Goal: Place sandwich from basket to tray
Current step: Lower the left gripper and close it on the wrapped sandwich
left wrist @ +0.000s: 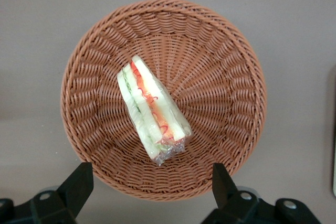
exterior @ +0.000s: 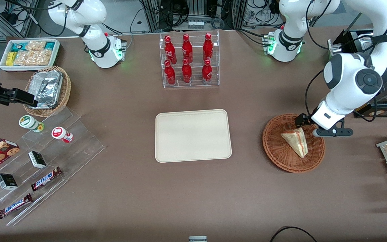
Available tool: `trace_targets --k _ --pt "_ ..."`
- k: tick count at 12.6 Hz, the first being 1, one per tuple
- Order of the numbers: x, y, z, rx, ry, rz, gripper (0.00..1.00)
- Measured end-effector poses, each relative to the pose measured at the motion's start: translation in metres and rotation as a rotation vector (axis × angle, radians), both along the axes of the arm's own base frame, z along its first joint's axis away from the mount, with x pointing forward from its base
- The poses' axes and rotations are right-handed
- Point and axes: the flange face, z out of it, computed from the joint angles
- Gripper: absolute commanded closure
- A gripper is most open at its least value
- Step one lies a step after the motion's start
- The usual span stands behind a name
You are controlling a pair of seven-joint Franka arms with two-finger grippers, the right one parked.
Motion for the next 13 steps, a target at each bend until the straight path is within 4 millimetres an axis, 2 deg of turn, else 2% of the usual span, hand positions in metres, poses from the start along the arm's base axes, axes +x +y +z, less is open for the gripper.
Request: trace_targets --k 2,4,8,13 --pt "0.003 0.001 -0.011 -0.002 -0.001 0.084 0.0" --pt "0.006 0.0 -0.023 -0.005 0.0 0.245 0.0" --pt "0.011 -0.024 -0.046 -0.018 -0.011 0.573 0.0" --pt "0.012 -0.022 -0.058 -0.01 -0.004 0.609 0.0"
